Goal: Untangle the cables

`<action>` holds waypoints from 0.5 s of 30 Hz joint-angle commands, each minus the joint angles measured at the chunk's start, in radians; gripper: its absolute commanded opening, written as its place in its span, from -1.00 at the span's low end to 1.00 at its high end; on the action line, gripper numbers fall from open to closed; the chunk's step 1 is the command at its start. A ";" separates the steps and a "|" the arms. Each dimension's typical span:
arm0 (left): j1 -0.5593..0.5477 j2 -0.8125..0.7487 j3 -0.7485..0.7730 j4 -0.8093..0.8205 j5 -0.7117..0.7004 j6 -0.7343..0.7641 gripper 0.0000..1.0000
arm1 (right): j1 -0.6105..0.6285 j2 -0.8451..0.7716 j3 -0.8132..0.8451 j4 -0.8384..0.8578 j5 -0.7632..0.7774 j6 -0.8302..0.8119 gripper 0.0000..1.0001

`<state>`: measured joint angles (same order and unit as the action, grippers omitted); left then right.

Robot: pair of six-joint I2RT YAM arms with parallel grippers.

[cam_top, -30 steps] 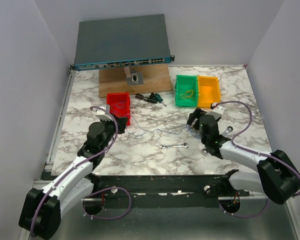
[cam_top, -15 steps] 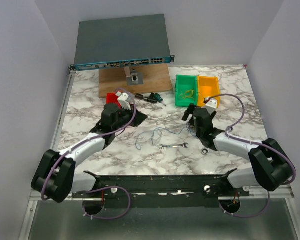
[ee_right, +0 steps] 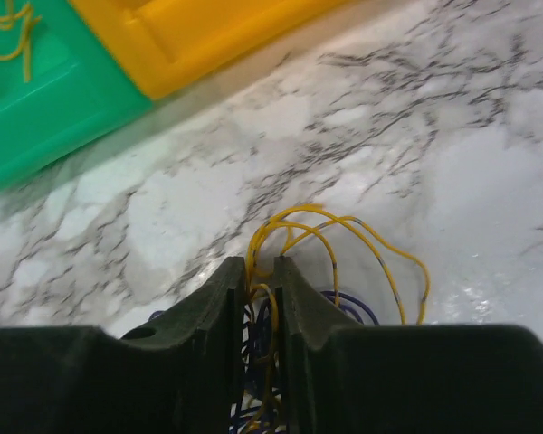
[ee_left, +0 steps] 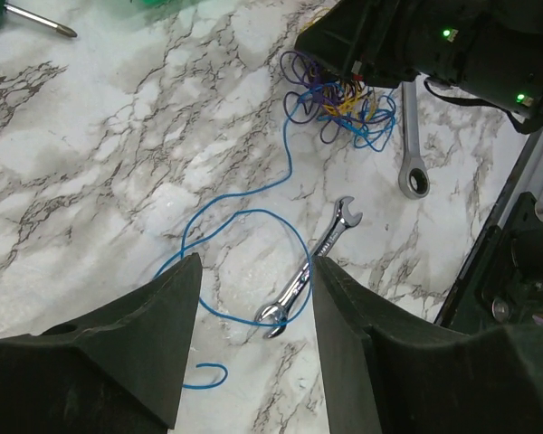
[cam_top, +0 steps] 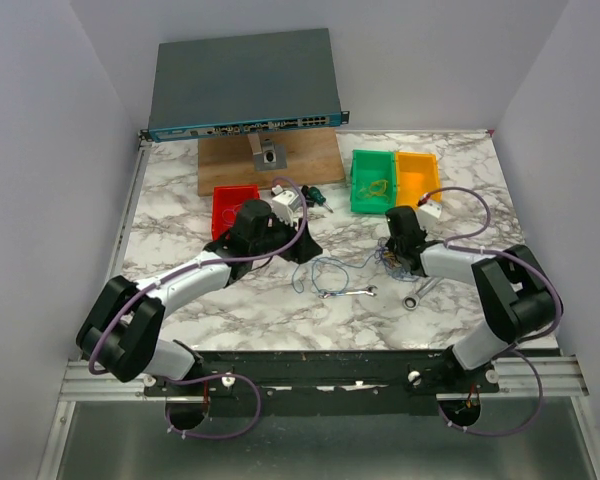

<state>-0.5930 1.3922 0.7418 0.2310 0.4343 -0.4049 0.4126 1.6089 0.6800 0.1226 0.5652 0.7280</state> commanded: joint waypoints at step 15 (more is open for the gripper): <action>-0.031 -0.021 -0.010 0.047 0.053 0.067 0.29 | 0.003 -0.380 -0.045 0.039 -0.402 -0.015 -0.99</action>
<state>-0.6106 1.4014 0.7456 0.2096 0.4385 -0.3645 0.4133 1.2667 0.5640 0.2344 0.2981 0.7010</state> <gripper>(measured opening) 0.625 0.065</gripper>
